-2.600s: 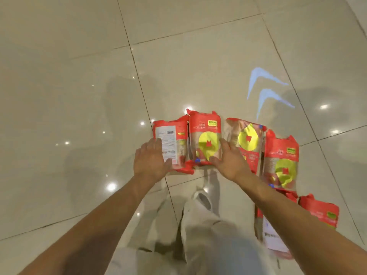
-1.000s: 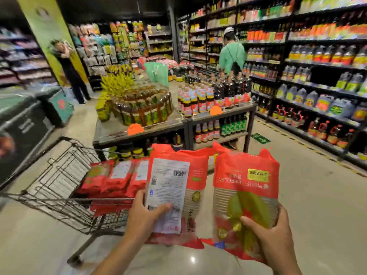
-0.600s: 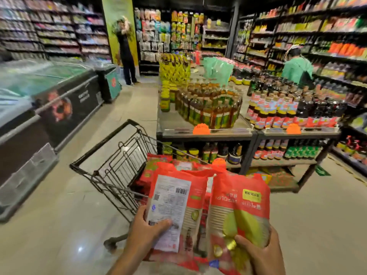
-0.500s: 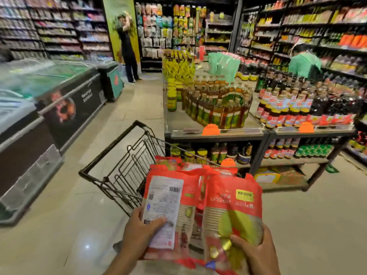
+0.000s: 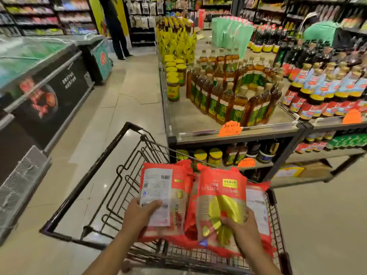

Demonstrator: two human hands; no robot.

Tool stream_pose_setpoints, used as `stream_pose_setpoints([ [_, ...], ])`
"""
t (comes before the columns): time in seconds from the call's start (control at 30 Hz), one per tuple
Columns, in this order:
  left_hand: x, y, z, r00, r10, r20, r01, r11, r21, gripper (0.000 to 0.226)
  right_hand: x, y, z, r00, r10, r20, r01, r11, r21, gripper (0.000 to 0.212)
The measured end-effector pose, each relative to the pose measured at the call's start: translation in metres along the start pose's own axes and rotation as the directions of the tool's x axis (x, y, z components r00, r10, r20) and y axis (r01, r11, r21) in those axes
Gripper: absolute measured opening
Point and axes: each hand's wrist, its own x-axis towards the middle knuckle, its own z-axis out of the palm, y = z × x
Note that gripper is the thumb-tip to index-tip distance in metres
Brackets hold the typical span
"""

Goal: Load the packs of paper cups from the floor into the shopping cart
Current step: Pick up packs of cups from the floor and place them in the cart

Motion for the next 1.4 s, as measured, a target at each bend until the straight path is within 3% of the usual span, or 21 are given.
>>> stream_pose_setpoints([
  [0.1, 0.07, 0.012, 0.019, 0.997, -0.072, -0.008, 0.073, 0.992, 0.104, 0.043, 0.071, 0.001, 0.035, 0.999, 0.039, -0.003, -0.04, 0.998, -0.052, 0.11],
  [0.23, 0.15, 0.016, 0.045, 0.988, -0.147, -0.055, 0.155, 0.964, 0.216, 0.054, 0.144, 0.007, 0.068, 0.992, 0.126, -0.027, -0.128, 0.982, -0.136, 0.078],
  [0.33, 0.186, 0.018, 0.065, 0.982, -0.179, -0.057, 0.188, 0.945, 0.269, 0.057, 0.175, 0.029, 0.082, 0.973, 0.23, -0.023, -0.231, 0.962, -0.147, 0.07],
  [0.4, 0.2, 0.019, 0.071, 0.986, -0.147, -0.078, 0.165, 0.928, 0.335, 0.049, 0.184, 0.039, 0.092, 0.973, 0.225, -0.052, -0.23, 0.961, -0.151, 0.064],
  [0.5, 0.215, 0.011, 0.062, 0.997, -0.073, -0.018, 0.071, 0.851, 0.52, 0.044, 0.189, 0.053, 0.1, 0.977, 0.197, -0.087, -0.211, 0.955, -0.21, 0.087],
  [0.6, 0.22, 0.012, 0.044, 0.996, -0.075, 0.057, 0.023, 0.785, 0.619, 0.045, 0.17, 0.027, 0.104, 0.979, 0.168, -0.116, -0.201, 0.888, -0.413, 0.105],
  [0.67, 0.218, 0.018, 0.035, 0.99, -0.013, 0.139, -0.087, 0.722, 0.687, 0.056, 0.151, -0.003, 0.103, 0.985, 0.084, -0.148, -0.15, 0.84, -0.522, 0.103],
  [0.77, 0.18, 0.067, 0.031, 0.938, 0.138, 0.318, -0.341, 0.535, 0.773, 0.073, 0.122, -0.048, 0.093, 0.975, -0.126, -0.185, -0.027, 0.753, -0.657, 0.097],
  [0.83, 0.151, 0.103, 0.03, 0.837, 0.364, 0.408, -0.529, 0.354, 0.771, 0.071, 0.096, -0.079, 0.085, 0.952, -0.254, -0.168, 0.049, 0.673, -0.738, 0.095],
  [0.9, 0.121, 0.136, 0.035, 0.624, 0.578, 0.525, -0.697, 0.109, 0.709, 0.075, 0.057, -0.11, 0.074, 0.894, -0.406, -0.189, 0.083, 0.566, -0.82, 0.085],
  [0.97, 0.084, 0.163, 0.043, 0.413, 0.654, 0.634, -0.801, -0.071, 0.595, 0.075, 0.002, -0.128, 0.062, 0.811, -0.527, -0.253, 0.032, 0.473, -0.881, 0.075],
  [1.13, -0.049, 0.186, 0.064, 0.058, 0.642, 0.765, -0.9, -0.297, 0.318, 0.076, -0.138, -0.12, 0.026, 0.694, -0.538, -0.478, -0.223, 0.47, -0.854, 0.072],
  [1.27, -0.149, 0.167, 0.102, -0.204, 0.561, 0.803, -0.914, -0.403, 0.049, 0.074, -0.244, -0.08, -0.02, 0.591, -0.418, -0.69, -0.466, 0.522, -0.714, 0.077],
  [1.4, -0.259, 0.127, 0.148, -0.421, 0.408, 0.81, -0.85, -0.489, -0.196, 0.077, -0.351, -0.027, -0.069, 0.399, -0.268, -0.877, -0.63, 0.615, -0.474, 0.078],
])
